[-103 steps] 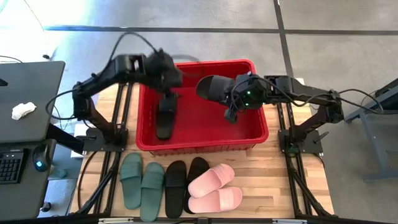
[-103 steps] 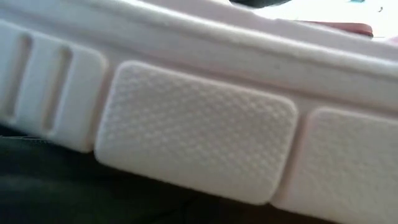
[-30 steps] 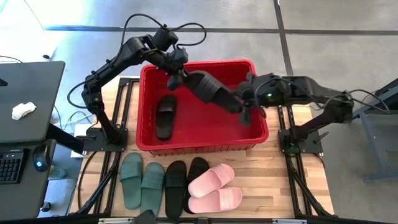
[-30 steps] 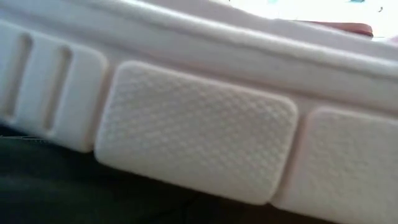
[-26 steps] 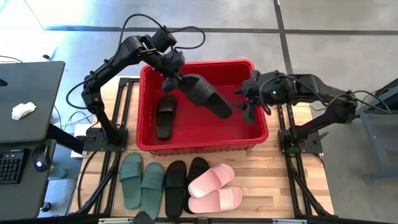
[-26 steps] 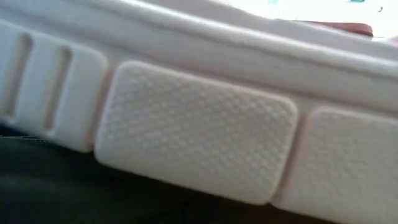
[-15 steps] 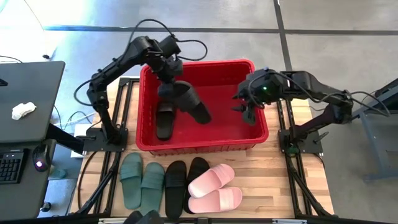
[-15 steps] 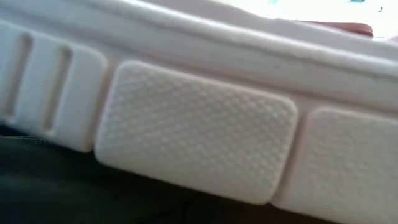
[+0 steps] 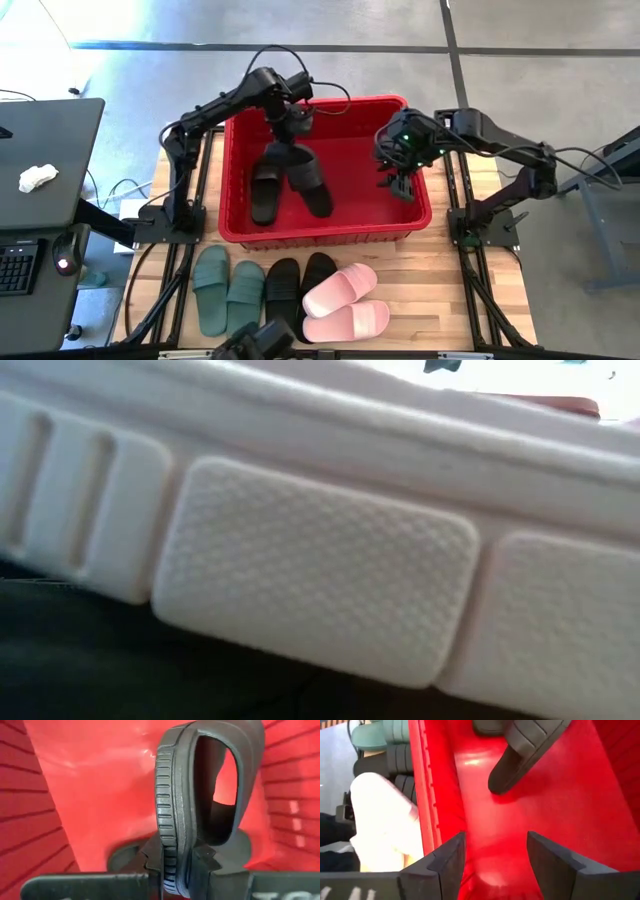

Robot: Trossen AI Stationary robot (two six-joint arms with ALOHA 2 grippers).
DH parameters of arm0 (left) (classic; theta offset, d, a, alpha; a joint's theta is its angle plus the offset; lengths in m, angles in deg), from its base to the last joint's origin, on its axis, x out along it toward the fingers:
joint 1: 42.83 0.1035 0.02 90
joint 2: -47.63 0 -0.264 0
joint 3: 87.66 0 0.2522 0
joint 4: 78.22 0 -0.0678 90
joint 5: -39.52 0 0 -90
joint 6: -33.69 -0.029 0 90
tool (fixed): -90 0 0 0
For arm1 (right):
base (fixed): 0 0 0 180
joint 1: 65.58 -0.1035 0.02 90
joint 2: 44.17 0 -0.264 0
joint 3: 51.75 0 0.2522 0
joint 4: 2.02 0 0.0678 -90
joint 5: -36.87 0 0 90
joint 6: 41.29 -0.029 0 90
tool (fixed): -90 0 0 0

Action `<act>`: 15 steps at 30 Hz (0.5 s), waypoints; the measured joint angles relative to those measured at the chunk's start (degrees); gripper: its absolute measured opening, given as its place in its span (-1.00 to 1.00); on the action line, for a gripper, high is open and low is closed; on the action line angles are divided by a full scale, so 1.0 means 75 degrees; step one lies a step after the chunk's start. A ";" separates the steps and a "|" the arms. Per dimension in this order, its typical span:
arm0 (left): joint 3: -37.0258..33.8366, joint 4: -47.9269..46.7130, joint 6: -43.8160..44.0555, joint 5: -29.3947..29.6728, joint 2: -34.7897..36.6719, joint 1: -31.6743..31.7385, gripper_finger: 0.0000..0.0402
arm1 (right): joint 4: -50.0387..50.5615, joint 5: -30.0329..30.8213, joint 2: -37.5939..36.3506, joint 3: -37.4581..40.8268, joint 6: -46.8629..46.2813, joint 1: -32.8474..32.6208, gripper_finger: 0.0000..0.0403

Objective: Pick and place slides into bin
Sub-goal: Put the black slipper into the red bin

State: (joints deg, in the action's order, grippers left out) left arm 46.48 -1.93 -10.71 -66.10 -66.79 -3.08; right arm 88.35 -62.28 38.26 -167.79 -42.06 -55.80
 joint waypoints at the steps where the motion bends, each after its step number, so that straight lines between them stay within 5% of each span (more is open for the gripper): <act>1: 0.0000 0.0000 -0.0173 0.0053 -0.0058 0.0001 -0.83 | 0.0000 -0.0109 0.0017 0.0000 0.0084 0.0061 -0.01; 5: 0.0000 0.0010 -0.0597 0.0688 -0.0307 -0.0001 -0.83 | -0.0010 -0.0321 0.0080 0.0000 0.0350 0.0250 -0.01; 15: 0.0015 0.0053 -0.1703 0.0833 -0.0558 0.0017 -0.83 | 0.0154 -0.1011 0.0397 0.0000 0.0836 0.0434 -0.01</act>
State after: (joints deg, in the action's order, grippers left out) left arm 46.59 -1.54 -23.48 -59.85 -70.97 -2.95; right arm 89.51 -69.86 41.24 -167.79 -35.80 -52.54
